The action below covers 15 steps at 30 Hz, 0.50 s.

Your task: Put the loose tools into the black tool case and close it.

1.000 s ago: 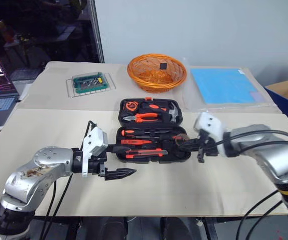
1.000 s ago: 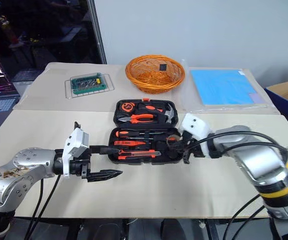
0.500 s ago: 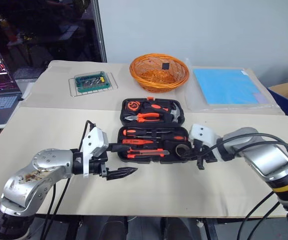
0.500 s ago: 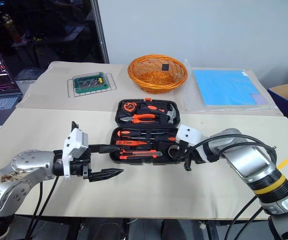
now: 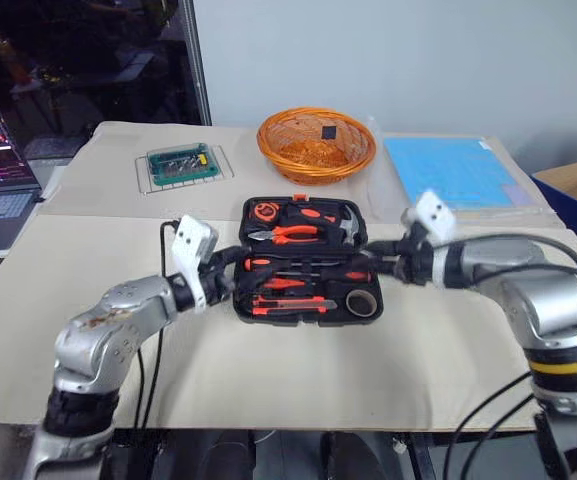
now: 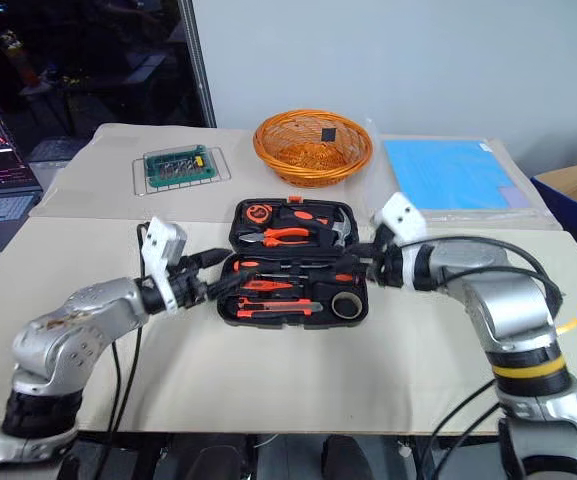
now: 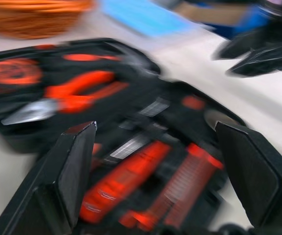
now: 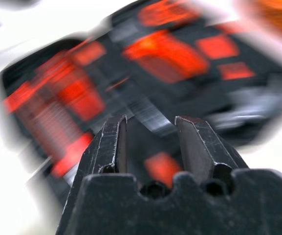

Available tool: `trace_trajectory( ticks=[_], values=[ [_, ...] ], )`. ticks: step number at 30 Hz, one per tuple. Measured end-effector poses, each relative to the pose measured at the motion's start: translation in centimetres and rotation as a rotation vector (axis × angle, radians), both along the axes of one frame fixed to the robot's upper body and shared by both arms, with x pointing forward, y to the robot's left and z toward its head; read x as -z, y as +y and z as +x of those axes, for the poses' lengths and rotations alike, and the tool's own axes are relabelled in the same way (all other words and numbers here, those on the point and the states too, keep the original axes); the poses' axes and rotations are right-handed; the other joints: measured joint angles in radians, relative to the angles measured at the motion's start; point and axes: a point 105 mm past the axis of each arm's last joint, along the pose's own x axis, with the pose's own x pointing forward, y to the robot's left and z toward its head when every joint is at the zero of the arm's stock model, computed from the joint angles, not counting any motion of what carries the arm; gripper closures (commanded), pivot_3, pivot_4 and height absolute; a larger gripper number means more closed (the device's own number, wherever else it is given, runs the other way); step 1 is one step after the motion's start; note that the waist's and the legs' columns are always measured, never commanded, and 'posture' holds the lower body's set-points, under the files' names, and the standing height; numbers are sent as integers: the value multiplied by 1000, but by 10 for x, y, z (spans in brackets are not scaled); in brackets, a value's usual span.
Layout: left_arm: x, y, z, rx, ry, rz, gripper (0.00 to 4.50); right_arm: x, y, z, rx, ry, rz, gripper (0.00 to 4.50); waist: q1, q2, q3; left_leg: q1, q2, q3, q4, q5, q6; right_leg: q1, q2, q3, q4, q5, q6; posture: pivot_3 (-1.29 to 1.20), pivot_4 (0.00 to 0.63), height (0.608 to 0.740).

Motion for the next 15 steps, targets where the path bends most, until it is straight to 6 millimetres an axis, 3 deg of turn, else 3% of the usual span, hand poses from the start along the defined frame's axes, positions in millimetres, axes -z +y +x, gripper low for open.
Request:
trace_trajectory(
  ticks=[3, 6, 9, 11, 12, 13, 15],
  values=[
    [1, 9, 25, -150, 68, -4, 349, -3, -9, 18, 114, 29, -1, 2604, 0, 0, 0, 0, -1, 0, 0, 1, 0, 0, 0, 0, 0, 3, -4, 0, 150, 740],
    [6, 21, 52, -287, 156, -24, 349, 0, -12, 39, 205, 74, 38, 1924, -2, 0, 0, -1, -1, 0, -1, 1, 1, -1, 0, 0, -1, 3, -4, 0, 150, 740],
    [7, 29, 72, -368, 217, -35, 349, 14, -8, 56, 265, 161, 92, 935, -7, 0, 0, -3, -2, 0, -3, 1, 1, -3, -1, 0, -1, 4, -4, 0, 150, 740],
    [9, 30, 81, -384, 247, -40, 349, 25, -4, 66, 299, 210, 115, 935, -12, 0, 0, -5, -3, 0, -4, 1, 1, -6, -1, 0, -1, 4, -4, 0, 150, 740],
    [11, 30, 85, -384, 256, -41, 758, 28, -5, 70, 317, 221, 115, 890, -15, 0, 0, -7, -3, 0, -4, 1, 1, -8, -2, 0, 0, 4, -4, 0, 150, 740],
    [14, 30, 91, -390, 271, -42, 862, 34, -5, 77, 338, 231, 112, 890, -16, 0, 0, -9, -3, 0, -4, 1, 1, -10, -2, 1, 0, 4, -3, 0, 150, 740],
    [23, 28, 97, -393, 308, -47, 1513, 42, -7, 85, 378, 240, 99, 1446, -17, 0, 0, -9, -4, 1, -5, 1, 1, -11, -2, 0, -1, 4, -3, 0, 150, 740]
  ],
)
